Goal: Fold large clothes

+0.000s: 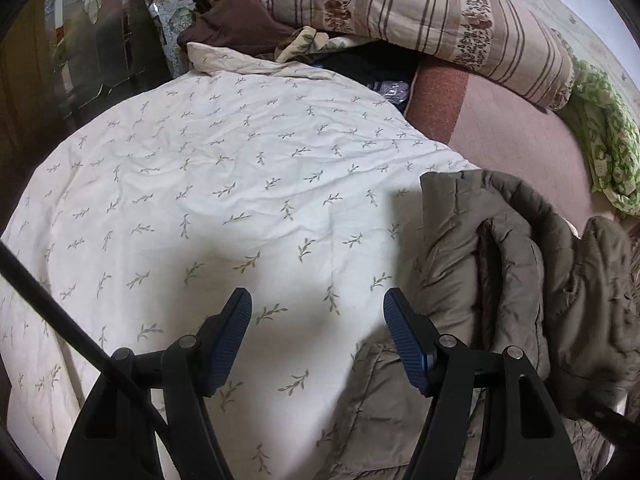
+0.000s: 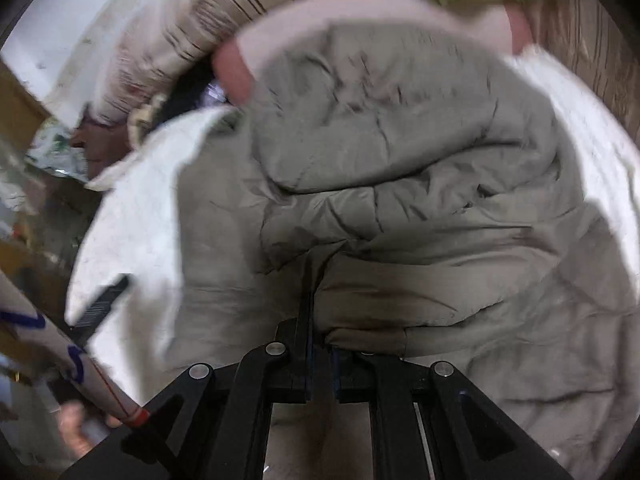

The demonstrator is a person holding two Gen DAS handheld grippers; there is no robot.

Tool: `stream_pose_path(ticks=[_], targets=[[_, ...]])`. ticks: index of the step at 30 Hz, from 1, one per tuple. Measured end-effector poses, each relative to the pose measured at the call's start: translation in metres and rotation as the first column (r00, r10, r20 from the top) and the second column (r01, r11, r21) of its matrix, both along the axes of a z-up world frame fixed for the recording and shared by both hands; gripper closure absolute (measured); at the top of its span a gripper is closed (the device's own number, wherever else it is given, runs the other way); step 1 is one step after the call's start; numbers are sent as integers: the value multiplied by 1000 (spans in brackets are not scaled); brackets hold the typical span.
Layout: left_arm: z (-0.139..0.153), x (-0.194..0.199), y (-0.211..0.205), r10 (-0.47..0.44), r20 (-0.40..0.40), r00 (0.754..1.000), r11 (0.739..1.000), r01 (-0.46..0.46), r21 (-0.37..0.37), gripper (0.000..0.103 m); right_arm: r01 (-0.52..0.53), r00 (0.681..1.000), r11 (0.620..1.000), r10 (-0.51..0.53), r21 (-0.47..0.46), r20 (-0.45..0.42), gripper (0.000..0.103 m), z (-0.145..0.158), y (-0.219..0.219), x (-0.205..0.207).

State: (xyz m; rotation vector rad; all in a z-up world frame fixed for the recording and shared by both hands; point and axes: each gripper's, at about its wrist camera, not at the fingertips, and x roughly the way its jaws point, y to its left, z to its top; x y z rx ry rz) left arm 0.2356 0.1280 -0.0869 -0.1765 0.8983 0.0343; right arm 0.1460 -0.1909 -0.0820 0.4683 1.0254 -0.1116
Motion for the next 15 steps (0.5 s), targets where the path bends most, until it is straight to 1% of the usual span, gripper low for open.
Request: stream_pose_path(ticks=[1, 3, 5, 6, 7, 8, 9, 10, 11, 13, 14, 15], targets=[[-1, 0, 0, 2, -4, 1000, 1000, -2, 3, 35, 16, 1000, 1000, -16, 4, -14, 96, -15, -4, 9], [-3, 1, 0, 3, -10, 1000, 1000, -3, 10, 35, 23, 999, 1000, -23, 10, -32, 94, -31, -9, 23], [-4, 2, -1, 2, -14, 1000, 1000, -2, 16, 35, 27, 999, 1000, -27, 8, -32, 92, -38, -14, 30], [-4, 2, -1, 1, -14, 1000, 1000, -1, 17, 35, 33, 999, 999, -33, 20, -31, 88, -39, -16, 30], [-4, 2, -1, 2, -15, 1000, 1000, -1, 19, 35, 31, 999, 999, -30, 31, -31, 84, -36, -18, 27], [-4, 2, -1, 4, -16, 1000, 1000, -4, 26, 35, 19, 999, 999, -18, 33, -29, 67, -31, -18, 23], [-4, 2, -2, 6, -16, 1000, 999, -5, 33, 35, 2, 1000, 999, -1, 35, -20, 46, -25, -17, 17], [-4, 2, -2, 4, -14, 1000, 999, -4, 37, 35, -17, 1000, 999, 17, 35, -6, 40, -18, -16, 11], [-3, 2, -3, 4, -11, 1000, 999, -4, 38, 35, -32, 999, 999, 32, 25, 11, 36, -9, -16, 1], [-3, 1, -4, 4, -6, 1000, 999, -3, 41, 35, -56, 998, 998, 56, -20, 34, 36, 11, -17, -23], [-2, 1, -5, 0, -3, 1000, 999, 0, 47, 35, -65, 997, 998, 66, -22, 43, 36, 16, -17, -31], [-2, 1, -6, -3, -2, 1000, 999, 3, 50, 35, -67, 996, 997, 70, -37, 64, 36, 29, -18, -43]])
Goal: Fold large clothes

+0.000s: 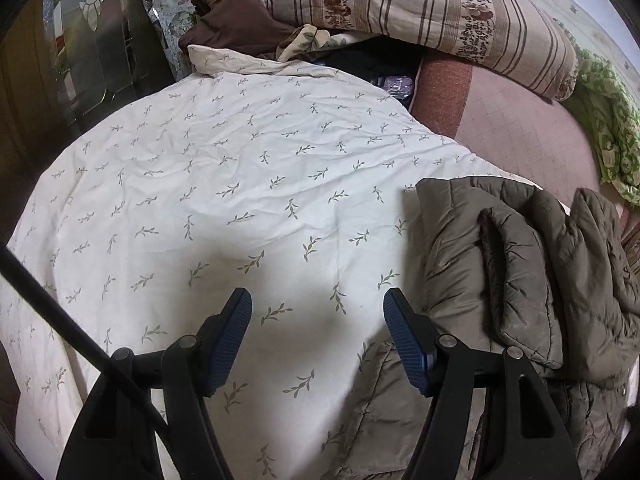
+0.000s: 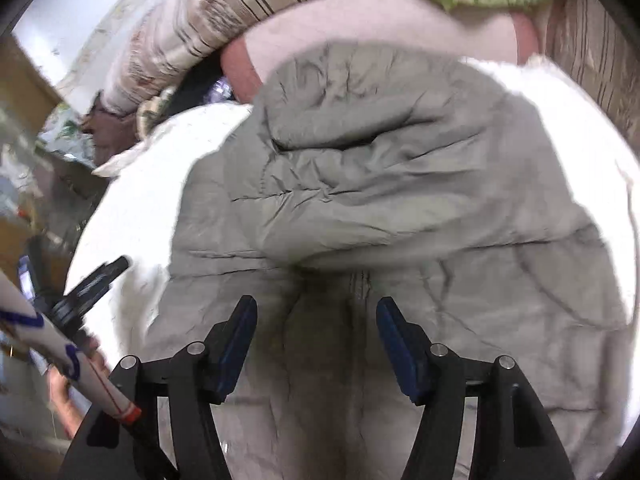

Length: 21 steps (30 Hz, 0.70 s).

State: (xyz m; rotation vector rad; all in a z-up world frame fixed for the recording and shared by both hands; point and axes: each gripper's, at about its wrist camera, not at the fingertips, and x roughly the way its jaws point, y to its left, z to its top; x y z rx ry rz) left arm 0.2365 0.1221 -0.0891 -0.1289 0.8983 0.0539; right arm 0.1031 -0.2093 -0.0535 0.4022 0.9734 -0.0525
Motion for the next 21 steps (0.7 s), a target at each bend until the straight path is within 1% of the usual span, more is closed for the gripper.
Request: stream_pose_path(ticks=[1, 3, 5, 6, 7, 8, 10, 11, 12, 14, 15, 16, 17, 19, 20, 21], targets=[[0, 0, -1, -4, 1, 1000, 1000, 4, 1, 35, 14, 999, 999, -13, -32, 32, 37, 15, -4, -6], [0, -1, -4, -11, -1, 1000, 1000, 11, -3, 35, 60, 993, 993, -49, -100, 107, 38, 41, -14, -5], [-1, 0, -7, -16, -3, 1000, 1000, 16, 2, 35, 110, 985, 979, -83, -174, 153, 38, 59, -20, 9], [-2, 0, -8, -19, -5, 1000, 1000, 19, 7, 35, 137, 981, 967, -102, -217, 168, 38, 64, -23, 25], [-4, 1, -10, -22, -9, 1000, 1000, 22, 14, 35, 151, 978, 959, -111, -241, 175, 38, 62, -26, 39], [-5, 1, -11, -24, -13, 1000, 1000, 24, 20, 35, 168, 978, 949, -126, -268, 169, 38, 54, -29, 57], [-6, 3, -12, -29, -23, 999, 999, 30, 20, 35, 172, 982, 941, -141, -291, 126, 40, 31, -28, 79], [-5, 5, -12, -32, -25, 999, 999, 32, 14, 35, 149, 988, 948, -133, -280, 73, 41, 10, -26, 90], [-3, 5, -12, -35, -25, 999, 999, 36, 8, 35, 109, 994, 962, -113, -250, -1, 39, -16, -21, 101], [0, 6, -12, -54, -23, 998, 998, 54, -16, 35, 35, 992, 980, -59, -196, -114, 39, -57, -10, 110], [0, 7, -13, -63, -26, 998, 998, 62, -23, 35, 24, 994, 970, -50, -240, -102, 39, -66, -3, 107], [-1, 7, -14, -69, -30, 997, 997, 68, -29, 35, 15, 996, 966, -36, -260, -79, 39, -62, -2, 105], [-1, 6, -15, -79, -34, 996, 996, 78, -39, 35, 7, 997, 967, -25, -255, -71, 39, -57, -4, 103], [-3, 6, -18, -102, -42, 994, 994, 99, -55, 35, -17, 999, 987, 13, -163, -30, 38, -35, -17, 89], [-4, 5, -19, -120, -43, 992, 991, 117, -66, 35, -19, 1000, 994, 20, -107, 8, 37, -21, -30, 78], [-6, 5, -21, -137, -42, 990, 988, 134, -74, 35, -6, 999, 996, 9, -84, 36, 28, -11, -42, 69]])
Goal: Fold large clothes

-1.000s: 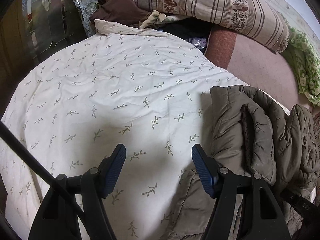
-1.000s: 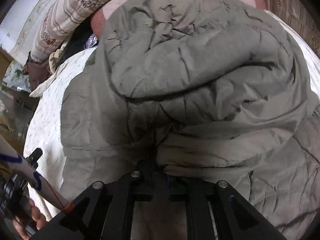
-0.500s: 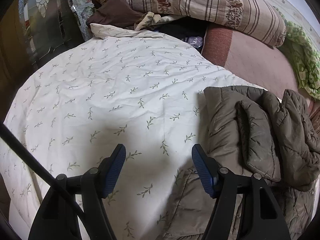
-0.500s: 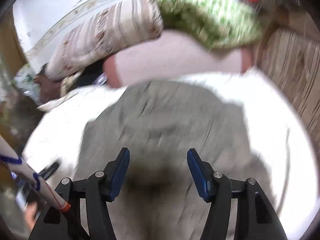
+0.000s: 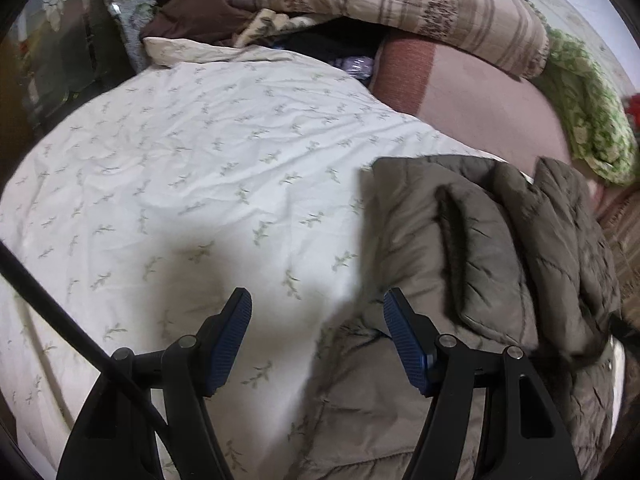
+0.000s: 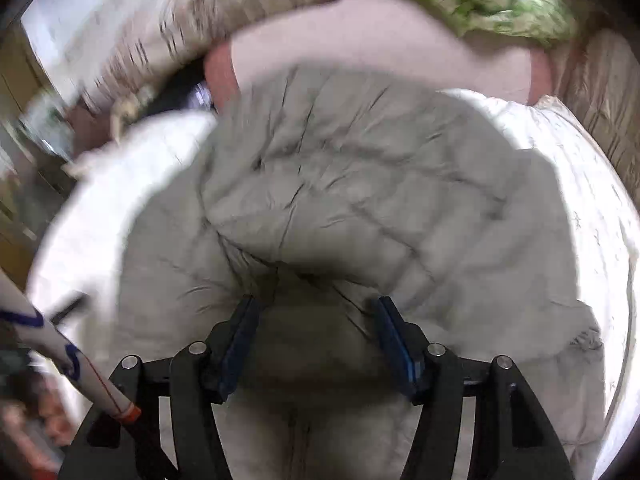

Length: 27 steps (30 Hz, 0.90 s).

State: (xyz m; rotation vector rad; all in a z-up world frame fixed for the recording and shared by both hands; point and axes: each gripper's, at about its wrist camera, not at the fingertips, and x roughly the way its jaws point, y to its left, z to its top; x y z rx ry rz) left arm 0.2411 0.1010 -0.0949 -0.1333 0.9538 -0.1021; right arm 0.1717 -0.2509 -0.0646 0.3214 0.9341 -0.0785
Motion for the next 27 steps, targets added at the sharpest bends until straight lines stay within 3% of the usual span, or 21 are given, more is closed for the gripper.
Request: stream_pose_path(ticks=[2, 3, 7, 11, 16, 18, 20, 21, 22, 24, 27], targets=[[-4, 2, -2, -30, -12, 999, 999, 30, -20, 35, 56, 996, 998, -59, 39, 62, 11, 22, -40, -26], [-6, 2, -3, -39, -17, 999, 999, 39, -31, 35, 86, 993, 995, -89, 45, 75, 7, 27, -57, -34], [-15, 21, -8, -95, -73, 993, 988, 85, -126, 35, 213, 975, 977, -215, 31, 56, 7, 27, -140, -50], [-24, 56, -16, -169, -81, 982, 962, 146, -232, 34, 236, 972, 958, -230, 160, -56, 7, -17, -211, -36], [-41, 104, -24, -224, -123, 967, 923, 170, -345, 34, 159, 985, 936, -130, 314, -113, 8, -73, -231, -4], [-52, 115, -34, -243, -161, 957, 899, 161, -407, 34, 129, 990, 918, -100, 374, -97, 22, -83, -227, 6], [-56, 116, -49, -282, -178, 943, 888, 186, -421, 47, 108, 993, 912, -81, 396, -84, 39, -86, -218, 15], [-54, 114, -57, -289, -169, 942, 898, 206, -390, 61, 119, 992, 918, -91, 379, -91, 49, -85, -213, 18], [-50, 111, -64, -285, -150, 947, 912, 219, -347, 68, 119, 992, 924, -94, 363, -88, 53, -81, -208, 19], [-43, 111, -76, -279, -135, 951, 930, 232, -285, 74, 114, 993, 934, -96, 338, -70, 67, -70, -202, 20], [-34, 127, -84, -255, -125, 959, 940, 215, -263, 75, 132, 991, 936, -127, 328, -37, 73, -53, -211, 28]])
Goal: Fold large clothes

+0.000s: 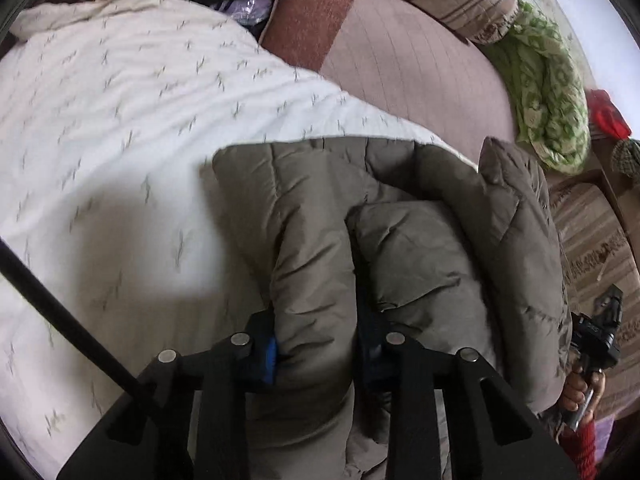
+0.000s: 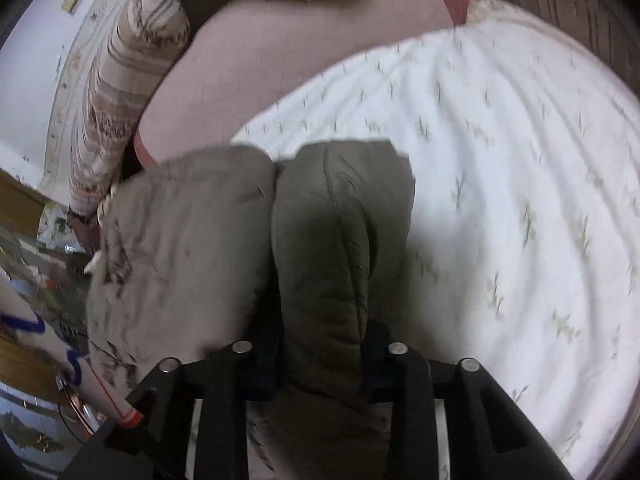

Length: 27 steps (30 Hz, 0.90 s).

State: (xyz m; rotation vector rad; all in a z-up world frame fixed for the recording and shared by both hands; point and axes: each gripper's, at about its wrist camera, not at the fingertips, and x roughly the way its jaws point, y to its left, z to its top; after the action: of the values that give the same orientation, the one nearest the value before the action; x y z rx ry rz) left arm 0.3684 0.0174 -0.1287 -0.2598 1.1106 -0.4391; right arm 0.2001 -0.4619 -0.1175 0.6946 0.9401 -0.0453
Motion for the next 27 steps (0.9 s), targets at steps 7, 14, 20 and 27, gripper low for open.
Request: stream_pose_path(ticks=[7, 14, 20, 27], targets=[[20, 66, -37, 22, 65, 998, 994, -29, 110, 75, 84, 997, 994, -83, -67, 4, 75, 7, -15, 64], [12, 71, -42, 67, 67, 995, 978, -79, 194, 62, 196, 976, 972, -206, -131, -66, 32, -13, -31, 93], [44, 16, -14, 37, 87, 996, 984, -51, 168, 60, 258, 962, 957, -268, -135, -60, 30, 5, -47, 40], [73, -83, 34, 81, 210, 974, 943, -143, 302, 56, 180, 984, 978, -181, -101, 5, 33, 53, -6, -13]])
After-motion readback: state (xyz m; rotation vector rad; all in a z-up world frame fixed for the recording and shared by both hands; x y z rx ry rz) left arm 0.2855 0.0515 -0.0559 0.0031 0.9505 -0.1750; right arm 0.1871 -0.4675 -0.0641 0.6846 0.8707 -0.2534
